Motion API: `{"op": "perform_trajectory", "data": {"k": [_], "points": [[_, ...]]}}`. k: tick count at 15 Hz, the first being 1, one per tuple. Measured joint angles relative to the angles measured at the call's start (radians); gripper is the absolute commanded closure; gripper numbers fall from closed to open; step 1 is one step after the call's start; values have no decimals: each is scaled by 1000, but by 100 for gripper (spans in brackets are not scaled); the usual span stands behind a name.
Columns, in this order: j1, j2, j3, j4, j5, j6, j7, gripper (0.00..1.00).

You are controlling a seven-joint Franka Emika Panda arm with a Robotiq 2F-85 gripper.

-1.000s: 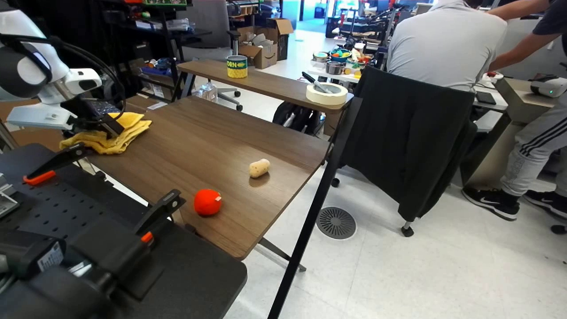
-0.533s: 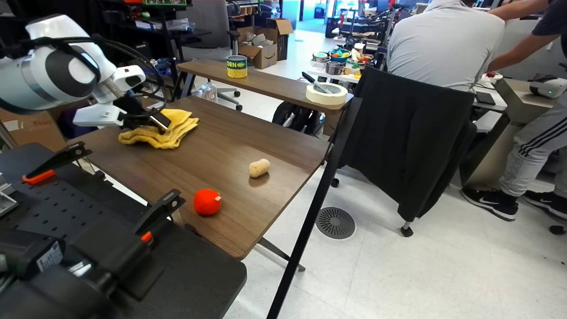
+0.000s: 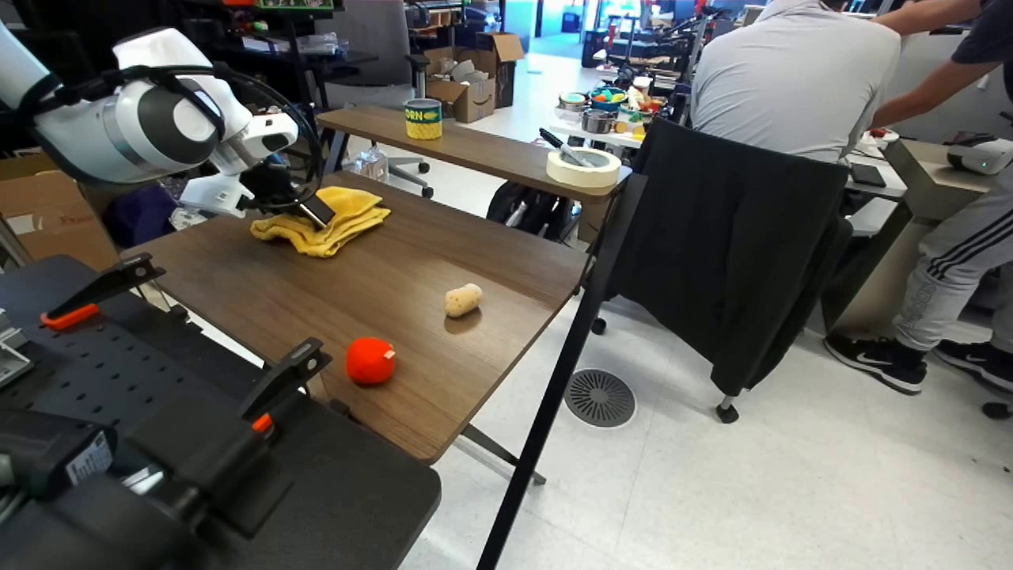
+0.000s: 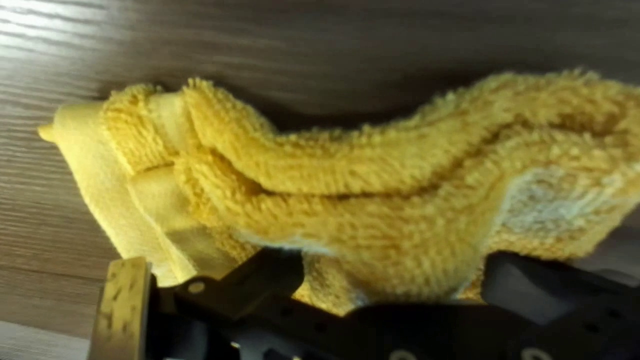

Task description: Move the potato to the right side of the table

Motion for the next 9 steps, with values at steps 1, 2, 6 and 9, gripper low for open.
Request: {"op": "perform_trajectory", "data": {"k": [1,2,6,9], "points": [[-7,13,-4,31,0,-21,31,0],[-14,28,-9,63,0,-38,64,0],[-57,87,-21,174,0,-65,184,0],[-83,104,-23,204,0,-64,245,0]]}}
